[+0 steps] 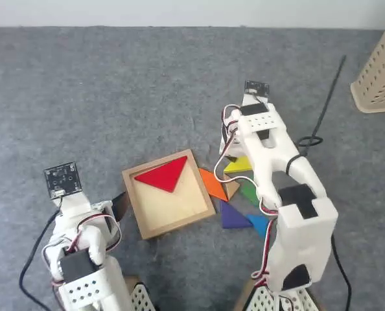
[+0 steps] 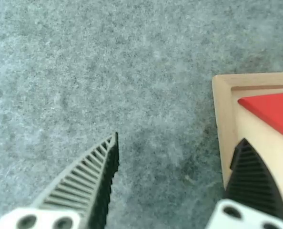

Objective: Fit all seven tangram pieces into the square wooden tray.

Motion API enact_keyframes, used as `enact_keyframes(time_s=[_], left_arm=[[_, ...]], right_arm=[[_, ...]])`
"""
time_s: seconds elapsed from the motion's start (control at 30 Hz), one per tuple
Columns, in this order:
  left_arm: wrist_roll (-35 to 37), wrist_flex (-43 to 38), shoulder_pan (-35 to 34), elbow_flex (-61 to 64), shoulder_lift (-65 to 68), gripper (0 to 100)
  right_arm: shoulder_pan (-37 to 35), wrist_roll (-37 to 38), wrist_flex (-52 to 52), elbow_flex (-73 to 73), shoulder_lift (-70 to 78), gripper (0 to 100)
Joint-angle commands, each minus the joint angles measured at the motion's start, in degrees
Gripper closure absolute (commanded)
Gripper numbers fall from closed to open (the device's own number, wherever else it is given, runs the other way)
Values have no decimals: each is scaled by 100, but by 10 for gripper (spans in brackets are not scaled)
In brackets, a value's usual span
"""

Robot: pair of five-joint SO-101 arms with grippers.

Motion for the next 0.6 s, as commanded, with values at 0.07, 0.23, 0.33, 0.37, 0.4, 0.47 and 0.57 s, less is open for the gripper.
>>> enact_keyframes(time_s=[0.07,0.23,0.33,0.37,0.4,0.47,0.57], left_arm=[[-9,35,-26,-75,-79,646],[-9,35,-26,-75,-79,646],[-9,35,-26,-75,-79,646],[-9,35,-26,-75,-79,646],[-9,35,-26,-75,-79,646],[-9,35,-26,-75,-79,646],[-9,35,-26,-75,-79,646]], right_arm=[[110,-105,-48,-422,180,663],[233,-88,-48,-431,198,669],[233,-79,-48,-440,198,674],[233,-79,-40,-440,198,692],[233,-79,-40,-440,189,720],[242,-79,-48,-440,154,790],[242,-70,-66,-440,154,849]])
